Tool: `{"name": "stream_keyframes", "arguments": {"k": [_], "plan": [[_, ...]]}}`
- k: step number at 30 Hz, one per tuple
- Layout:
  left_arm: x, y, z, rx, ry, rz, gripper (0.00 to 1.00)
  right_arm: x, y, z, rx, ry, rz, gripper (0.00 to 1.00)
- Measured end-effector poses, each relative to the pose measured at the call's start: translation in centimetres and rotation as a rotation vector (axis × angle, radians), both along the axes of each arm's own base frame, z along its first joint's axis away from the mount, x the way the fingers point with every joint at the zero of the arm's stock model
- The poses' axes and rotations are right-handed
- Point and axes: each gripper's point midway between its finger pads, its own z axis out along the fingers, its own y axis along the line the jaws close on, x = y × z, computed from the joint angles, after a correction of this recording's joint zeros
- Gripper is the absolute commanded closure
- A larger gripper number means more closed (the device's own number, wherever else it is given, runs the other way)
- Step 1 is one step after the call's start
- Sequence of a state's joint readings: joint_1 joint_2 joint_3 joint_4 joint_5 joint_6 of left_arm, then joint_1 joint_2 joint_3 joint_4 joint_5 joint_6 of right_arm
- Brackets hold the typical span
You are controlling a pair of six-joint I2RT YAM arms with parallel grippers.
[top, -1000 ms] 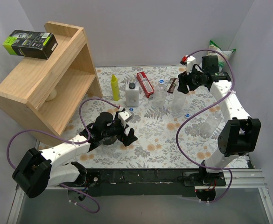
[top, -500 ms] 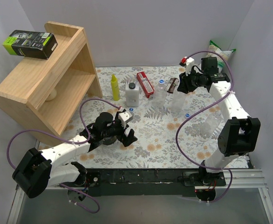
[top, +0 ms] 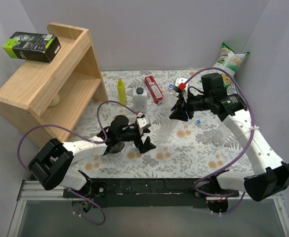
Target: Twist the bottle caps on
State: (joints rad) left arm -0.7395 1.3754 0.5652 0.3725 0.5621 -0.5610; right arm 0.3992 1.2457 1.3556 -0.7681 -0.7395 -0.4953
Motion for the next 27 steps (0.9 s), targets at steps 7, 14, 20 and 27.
{"name": "stream_keyframes", "arguments": {"k": [7,14,20,27], "plan": [[0.4,-3.0,3.2,-0.111,-0.046,-0.063,0.02,-0.7,0.9,-0.5,0.020,0.073,0.034,0.78],[-0.5,-4.7,4.4,-0.147,-0.047,-0.132,0.02,-1.3,1.9,0.1,0.084,0.149,0.063,0.78],[-0.9,-5.2,3.6,-0.133,-0.035,-0.158,0.10,-1.1,2.5,0.9,0.117,0.166,0.077,0.78],[-1.1,-5.2,3.6,-0.133,-0.033,-0.168,0.27,-1.4,2.9,1.3,0.131,0.174,0.092,0.77]]}}
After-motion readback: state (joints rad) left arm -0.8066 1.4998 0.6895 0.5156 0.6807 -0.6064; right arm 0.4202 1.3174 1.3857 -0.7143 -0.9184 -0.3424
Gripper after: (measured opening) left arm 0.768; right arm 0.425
